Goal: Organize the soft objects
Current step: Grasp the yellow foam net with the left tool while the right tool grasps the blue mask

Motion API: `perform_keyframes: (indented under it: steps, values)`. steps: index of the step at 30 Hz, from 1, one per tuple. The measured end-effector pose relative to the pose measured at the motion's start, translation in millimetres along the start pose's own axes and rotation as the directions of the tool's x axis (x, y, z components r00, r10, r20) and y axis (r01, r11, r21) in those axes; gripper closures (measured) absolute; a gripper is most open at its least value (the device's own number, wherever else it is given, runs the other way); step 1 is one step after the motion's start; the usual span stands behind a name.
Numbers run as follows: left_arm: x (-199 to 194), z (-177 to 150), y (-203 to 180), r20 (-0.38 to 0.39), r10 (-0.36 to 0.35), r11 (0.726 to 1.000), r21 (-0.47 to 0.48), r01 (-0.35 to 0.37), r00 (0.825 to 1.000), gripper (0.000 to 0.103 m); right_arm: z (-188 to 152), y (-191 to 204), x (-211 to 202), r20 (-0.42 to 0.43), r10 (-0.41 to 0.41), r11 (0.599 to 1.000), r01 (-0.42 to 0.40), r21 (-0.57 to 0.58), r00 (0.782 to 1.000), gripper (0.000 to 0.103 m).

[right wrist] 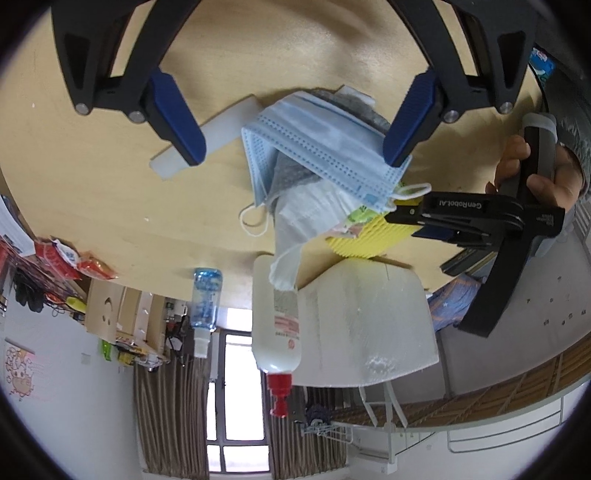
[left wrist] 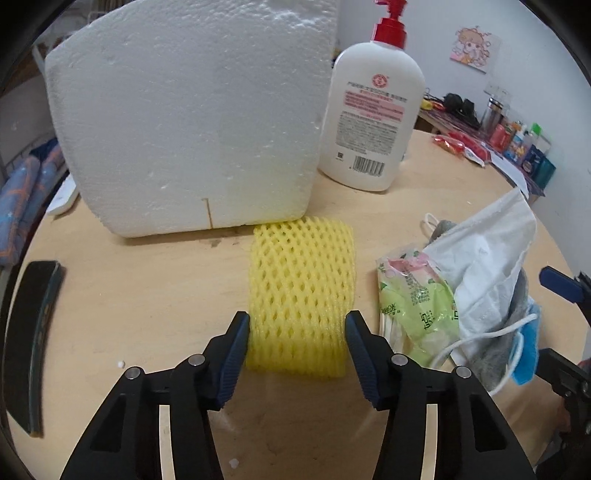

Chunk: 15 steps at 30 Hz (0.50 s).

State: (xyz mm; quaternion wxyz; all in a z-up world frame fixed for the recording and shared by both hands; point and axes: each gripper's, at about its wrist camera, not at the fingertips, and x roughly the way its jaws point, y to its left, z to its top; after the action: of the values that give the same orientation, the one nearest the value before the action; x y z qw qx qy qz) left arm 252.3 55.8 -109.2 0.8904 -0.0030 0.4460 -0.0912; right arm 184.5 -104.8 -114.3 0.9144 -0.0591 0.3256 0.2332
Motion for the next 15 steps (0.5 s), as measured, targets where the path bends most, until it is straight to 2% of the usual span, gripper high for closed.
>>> perform_keyframes:
  steps: [3,5,7,9,12,14,15]
  values:
    - [0.6,0.9,-1.0,0.001,-0.003,1.0,0.018,0.003,1.0,0.05,0.2,0.5,6.4,-0.031,0.027,1.0,-0.027,-0.011,0.999,0.016]
    - [0.8,1.2,-0.2,0.004,-0.014,1.0,0.024,0.014,1.0,0.056,-0.8,0.1,9.0,-0.049,0.029,0.999,-0.03,-0.02,0.998,0.022]
    - [0.3,0.8,1.5,0.013,-0.036,0.999,0.022,0.036,0.999,0.072,-1.5,0.4,10.1,-0.061,0.045,0.998,-0.047,-0.03,0.997,0.025]
    - [-0.1,-0.2,3.3,0.015,-0.055,0.998,0.025,0.055,0.998,0.077,-1.1,2.7,9.9,-0.065,0.05,0.998,-0.053,-0.046,0.997,0.027]
    - [-0.2,-0.7,4.5,0.02,-0.071,0.997,0.028,0.07,0.997,0.08,-0.5,7.3,12.0,-0.084,0.058,0.995,-0.064,-0.072,0.995,0.038]
    - [-0.3,-0.8,5.0,0.022,-0.085,0.996,0.024,0.084,0.996,0.081,-1.4,9.6,14.0,-0.104,0.066,0.994,-0.074,-0.084,0.992,0.054]
    - [-2.0,-1.8,7.5,0.026,-0.099,0.995,0.015,0.098,0.995,0.081,-2.1,10.3,13.9,-0.109,0.07,0.993,-0.079,-0.084,0.992,0.057]
